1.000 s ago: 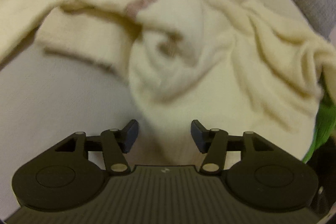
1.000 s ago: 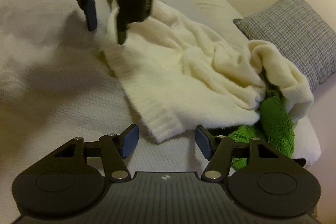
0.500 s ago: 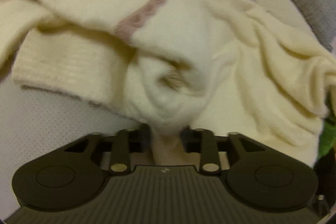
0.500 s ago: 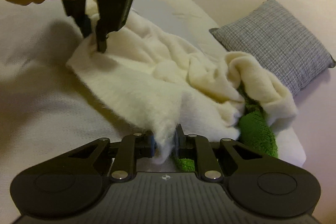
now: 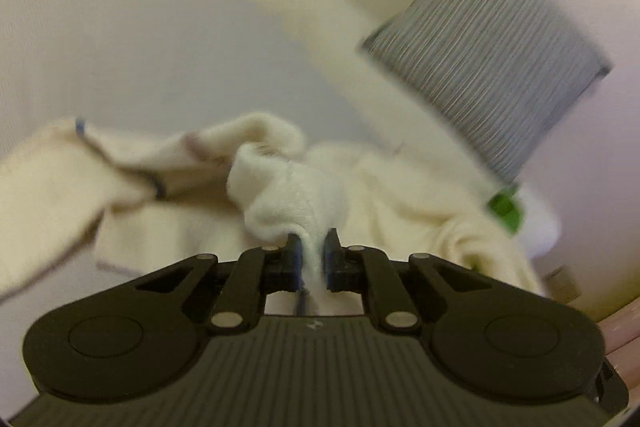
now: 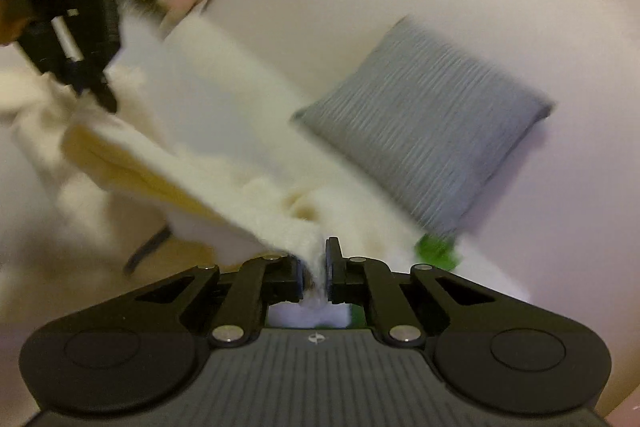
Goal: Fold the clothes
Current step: 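Lift the cream sweater with both grippers and shake it out in the air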
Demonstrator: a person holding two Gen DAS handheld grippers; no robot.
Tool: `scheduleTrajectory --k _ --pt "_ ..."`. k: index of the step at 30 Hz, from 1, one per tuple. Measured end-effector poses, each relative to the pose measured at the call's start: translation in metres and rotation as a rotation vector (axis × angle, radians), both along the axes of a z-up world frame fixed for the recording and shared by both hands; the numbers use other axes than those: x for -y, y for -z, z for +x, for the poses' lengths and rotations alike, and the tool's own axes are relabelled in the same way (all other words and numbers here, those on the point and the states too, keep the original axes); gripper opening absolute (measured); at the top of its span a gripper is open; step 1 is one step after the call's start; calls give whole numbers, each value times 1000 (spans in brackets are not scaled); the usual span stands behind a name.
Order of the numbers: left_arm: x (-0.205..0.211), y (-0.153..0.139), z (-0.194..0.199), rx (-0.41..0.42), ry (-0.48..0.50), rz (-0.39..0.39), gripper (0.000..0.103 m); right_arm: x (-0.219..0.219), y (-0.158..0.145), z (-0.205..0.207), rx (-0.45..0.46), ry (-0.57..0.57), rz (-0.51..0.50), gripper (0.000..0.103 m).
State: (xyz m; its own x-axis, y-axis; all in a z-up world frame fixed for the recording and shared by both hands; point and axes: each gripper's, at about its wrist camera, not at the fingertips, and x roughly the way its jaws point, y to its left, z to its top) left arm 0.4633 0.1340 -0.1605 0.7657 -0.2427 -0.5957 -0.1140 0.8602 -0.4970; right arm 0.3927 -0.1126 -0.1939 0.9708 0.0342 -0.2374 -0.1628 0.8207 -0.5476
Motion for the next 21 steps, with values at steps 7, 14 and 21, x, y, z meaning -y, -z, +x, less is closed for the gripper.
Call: scheduleTrajectory --k 7,14,21 --pt "-12 -107 -64 227 -70 45 7 -10 -120 -33 296 -99 77 7" --pt "-34 -222 -198 406 -175 150 7 -33 -227 -102 463 -261 186 7" --pt "-44 -313 -357 518 -312 283 7 -46 -306 -194 486 -428 313 7"
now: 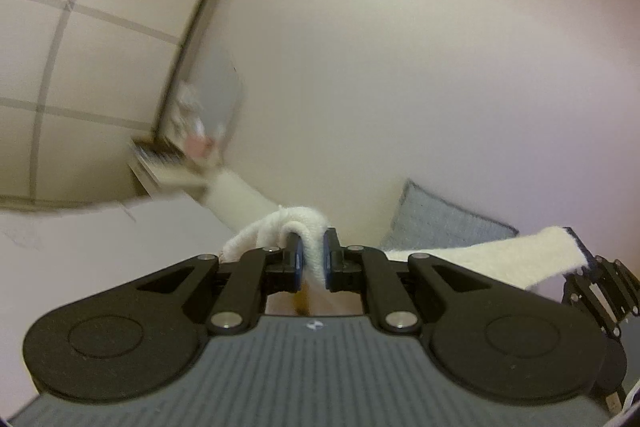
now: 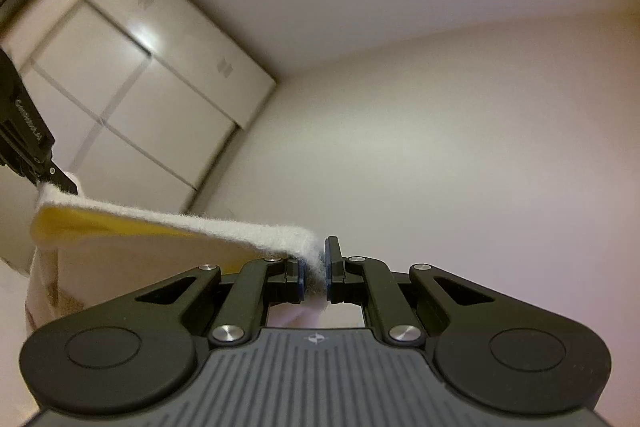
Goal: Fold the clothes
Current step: 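Lift the cream sweater with both grippers and shake it out in the air, then lay the cream sweater flat on the bed and open both grippers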
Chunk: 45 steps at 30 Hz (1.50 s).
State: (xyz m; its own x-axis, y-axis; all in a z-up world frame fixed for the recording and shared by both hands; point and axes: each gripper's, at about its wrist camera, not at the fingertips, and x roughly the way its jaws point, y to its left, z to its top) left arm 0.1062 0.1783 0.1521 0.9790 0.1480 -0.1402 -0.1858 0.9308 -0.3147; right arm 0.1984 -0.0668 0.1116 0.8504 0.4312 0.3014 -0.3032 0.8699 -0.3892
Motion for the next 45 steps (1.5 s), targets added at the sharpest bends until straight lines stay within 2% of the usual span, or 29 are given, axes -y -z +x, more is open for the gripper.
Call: scheduleTrajectory --k 6,13,16,20,26,29,32,35,36,37,38,39,40,42,44,45 --pt "6 -43 -138 34 -187 120 8 -13 -40 -82 -55 -208 88 7" --pt "34 -59 -292 25 -488 149 7 -16 -66 -175 -112 -548 87 7" --pt "52 -60 -341 2 -614 137 7 -10 -71 -212 -127 -696 50 7" --pt "59 -62 -372 -41 -684 117 8 -5 -79 -243 -160 -804 1 7" --pt "47 -76 -399 -39 -681 97 8 -23 -96 -265 -167 -842 -28 7" --pt "36 -72 -416 -33 -656 89 8 -32 -111 -274 -163 -834 -18 8" --pt "0 -64 -408 -50 -640 62 8 -62 -115 -280 -162 -812 -32 8" --pt "-59 -44 -379 -115 -635 9 8 -121 -100 -267 -201 -756 -113 8" --pt "-84 -35 -362 -155 -629 -17 9 -149 -95 -254 -254 -740 -146 9" --pt "-110 -21 -342 -219 -617 -44 14 -176 -87 -237 -323 -711 -179 12" --pt "-132 -2 -325 -297 -614 -68 15 -204 -79 -220 -394 -680 -212 17" --pt "-155 16 -308 -375 -610 -93 13 -233 -69 -199 -474 -652 -237 43" --pt "-177 35 -291 -453 -606 -117 16 -261 -55 -178 -552 -602 -291 58" --pt "-216 70 -261 -594 -596 -154 16 -293 -26 -145 -675 -546 -356 57" --pt "-219 102 -266 -638 -584 -182 23 -301 -6 -131 -768 -523 -374 60" --pt "-219 119 -271 -652 -575 -208 31 -298 4 -126 -806 -526 -366 67"
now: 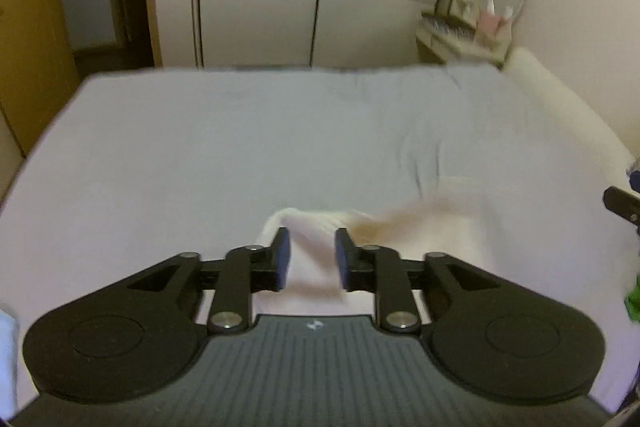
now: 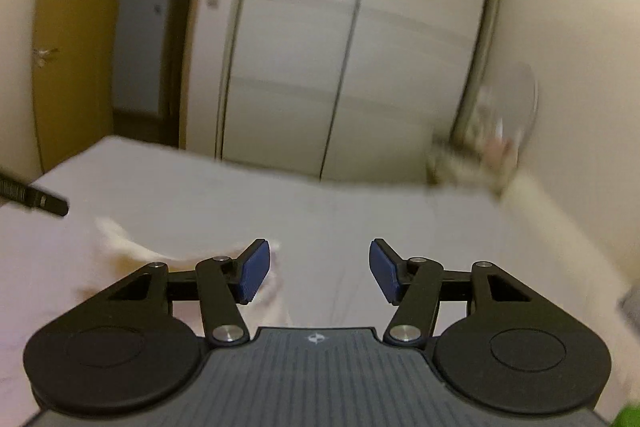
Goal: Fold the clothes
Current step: 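Lay the cream sweater flat on the bed and open both grippers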
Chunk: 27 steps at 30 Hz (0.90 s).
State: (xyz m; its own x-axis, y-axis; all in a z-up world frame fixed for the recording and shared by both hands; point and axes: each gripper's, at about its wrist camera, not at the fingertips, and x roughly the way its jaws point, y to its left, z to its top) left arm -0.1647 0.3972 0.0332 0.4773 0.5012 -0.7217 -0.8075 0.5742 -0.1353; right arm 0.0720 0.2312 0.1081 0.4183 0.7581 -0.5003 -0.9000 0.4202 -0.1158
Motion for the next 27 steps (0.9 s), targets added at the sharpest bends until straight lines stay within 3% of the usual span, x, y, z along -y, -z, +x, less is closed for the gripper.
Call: scheduleTrajectory --k 1,4,8,10,12,16,19,24,26,27 --pt "1 16 -6 -2 -5 -31 32 7 14 3 -44 5 -8 73" --pt "9 69 -38 3 -67 -178 30 40 61 8 -173 17 -63 73" --pt "41 132 -75 -10 -136 -351 29 94 162 -6 -450 26 -200 73" --pt "67 155 -83 -45 -146 -394 29 141 219 -29 -571 22 -295 73" --pt "94 182 -96 -65 -169 -439 29 160 261 -51 -656 -16 -379 73" --pt "133 219 -106 -73 -233 -490 30 170 322 -90 -732 -118 -485 73" --pt "149 237 -105 -69 -250 -489 30 160 367 -97 -792 -166 -489 73" --pt "156 270 -100 -72 -299 -495 31 153 413 -99 -890 -119 -448 73" --pt "160 274 -102 -68 -331 -495 31 154 424 -97 -964 -120 -404 44" --pt "161 273 -103 -68 -337 -491 31 157 424 -93 -1017 -121 -385 14"
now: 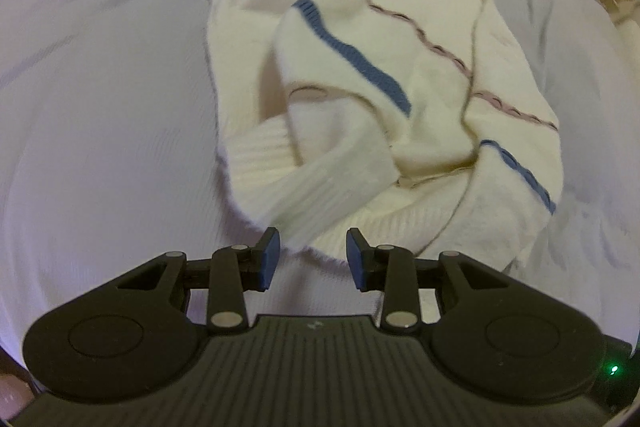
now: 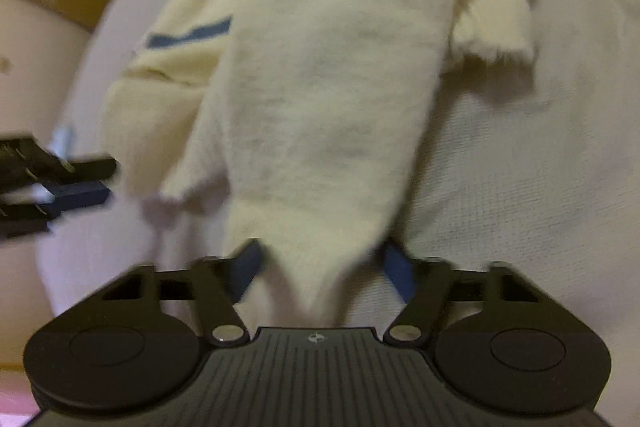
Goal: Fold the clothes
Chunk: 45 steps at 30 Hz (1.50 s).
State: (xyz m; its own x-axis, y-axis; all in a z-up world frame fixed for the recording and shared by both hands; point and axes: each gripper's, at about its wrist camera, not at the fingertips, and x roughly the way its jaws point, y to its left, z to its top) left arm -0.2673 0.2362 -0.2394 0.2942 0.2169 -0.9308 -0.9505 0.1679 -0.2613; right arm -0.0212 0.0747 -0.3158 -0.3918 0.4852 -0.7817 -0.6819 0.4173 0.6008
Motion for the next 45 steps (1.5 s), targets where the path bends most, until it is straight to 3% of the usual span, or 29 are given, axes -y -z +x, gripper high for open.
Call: scheduleTrajectory --k 4,7,9,10,13,14,16,18,19,23,25,28,31,36,38,39,40,41,42,43,45 --pt "4 -9 1 -17 -1 29 31 17 -21 33 -196 120 110 8" --pt "7 -21 7 -47 37 76 31 47 -69 89 -303 302 270 8" --pt "8 -27 9 -65 59 106 31 75 -109 140 -321 462 390 8" --pt "8 -30 8 -69 68 119 31 91 -131 168 -295 548 452 8" --pt "12 -35 8 -91 105 155 31 140 -183 247 -104 846 550 9" --pt "14 -34 9 -104 124 163 32 153 -190 269 -60 958 546 12" --pt "19 -28 11 -151 168 176 34 175 -192 298 17 1127 449 36" --pt "24 -19 13 -208 220 196 34 187 -188 298 115 1152 356 44" --pt "28 -13 14 -241 248 211 35 188 -184 290 172 1109 300 46" --pt "41 11 19 -363 362 270 36 152 -133 213 369 706 1 48" --pt "46 22 21 -404 413 315 38 119 -101 153 521 369 -100 47" --pt "51 37 24 -476 493 411 41 79 -65 60 772 -88 -88 43" --pt "53 52 27 -556 575 532 43 62 -45 -4 1007 -357 46 51" --pt "50 66 34 -616 713 714 45 32 -18 -39 1245 -525 168 57" --pt "45 61 37 -562 724 740 45 26 -13 -44 1326 -557 224 57" --pt "41 56 39 -524 718 733 38 23 -15 -41 1344 -556 246 55" --pt "37 51 40 -480 712 714 21 21 -18 -37 1358 -555 268 47" --pt "32 46 41 -437 703 690 12 18 -24 -33 1337 -555 292 39" --pt "28 42 41 -405 686 660 2 15 -30 -30 1309 -555 315 17" --pt "24 37 41 -383 660 634 2 11 -36 -26 1281 -555 339 0" --pt "18 24 41 -337 606 585 1 5 -51 -12 1238 -499 334 0"
